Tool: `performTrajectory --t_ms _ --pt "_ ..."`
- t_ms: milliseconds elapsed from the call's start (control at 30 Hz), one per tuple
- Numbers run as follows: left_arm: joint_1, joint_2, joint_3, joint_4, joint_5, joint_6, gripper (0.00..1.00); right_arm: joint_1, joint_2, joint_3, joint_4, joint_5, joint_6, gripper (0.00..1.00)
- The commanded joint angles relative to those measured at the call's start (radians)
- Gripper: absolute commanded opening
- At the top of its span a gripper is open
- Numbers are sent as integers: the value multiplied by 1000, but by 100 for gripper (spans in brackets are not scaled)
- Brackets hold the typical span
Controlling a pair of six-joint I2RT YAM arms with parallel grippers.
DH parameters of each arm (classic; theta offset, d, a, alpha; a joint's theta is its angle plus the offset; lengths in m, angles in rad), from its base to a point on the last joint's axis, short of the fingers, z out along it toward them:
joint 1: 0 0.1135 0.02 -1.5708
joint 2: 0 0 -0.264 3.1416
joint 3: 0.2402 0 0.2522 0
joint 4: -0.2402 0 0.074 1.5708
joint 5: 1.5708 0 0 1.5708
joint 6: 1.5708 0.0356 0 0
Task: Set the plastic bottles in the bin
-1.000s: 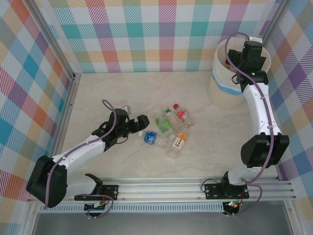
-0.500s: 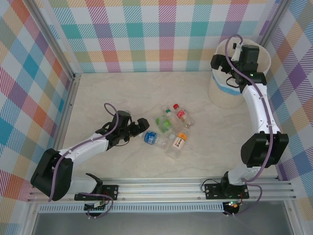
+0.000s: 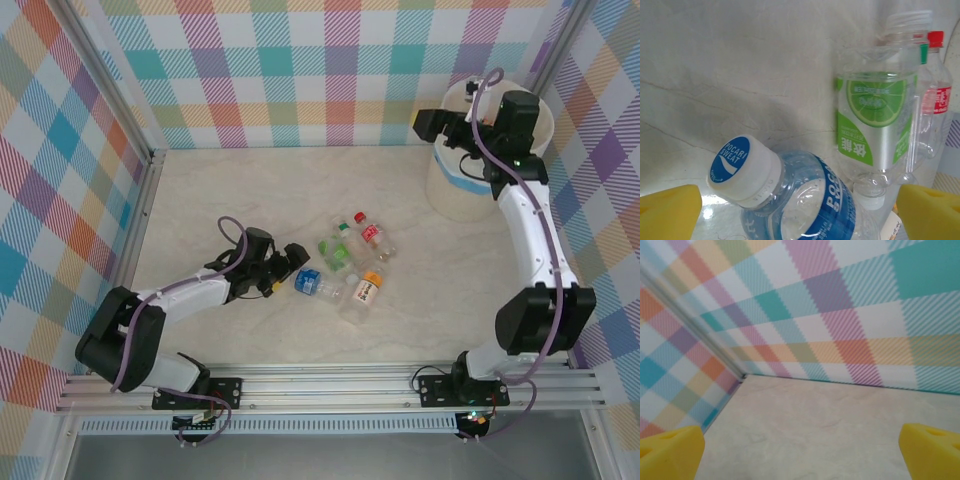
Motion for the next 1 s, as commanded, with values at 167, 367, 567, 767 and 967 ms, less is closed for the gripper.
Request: performTrajectory --t_ms 167,367,567,767,967 --pt "-6 75 -22 62 -29 -187 95 231 -240 -267 24 -31 -197 100" --pt "-7 109 -17 119 -54 -219 72 331 -309 -436 32 60 -161 100" --pt "-6 123 -31 137 -91 -233 47 395 -326 -530 40 99 -152 100" --pt "5 113 -16 184 -102 -196 15 452 -296 -563 12 137 -218 100" --pt "27 13 47 162 -92 -9 0 560 -177 -522 -48 179 -234 100"
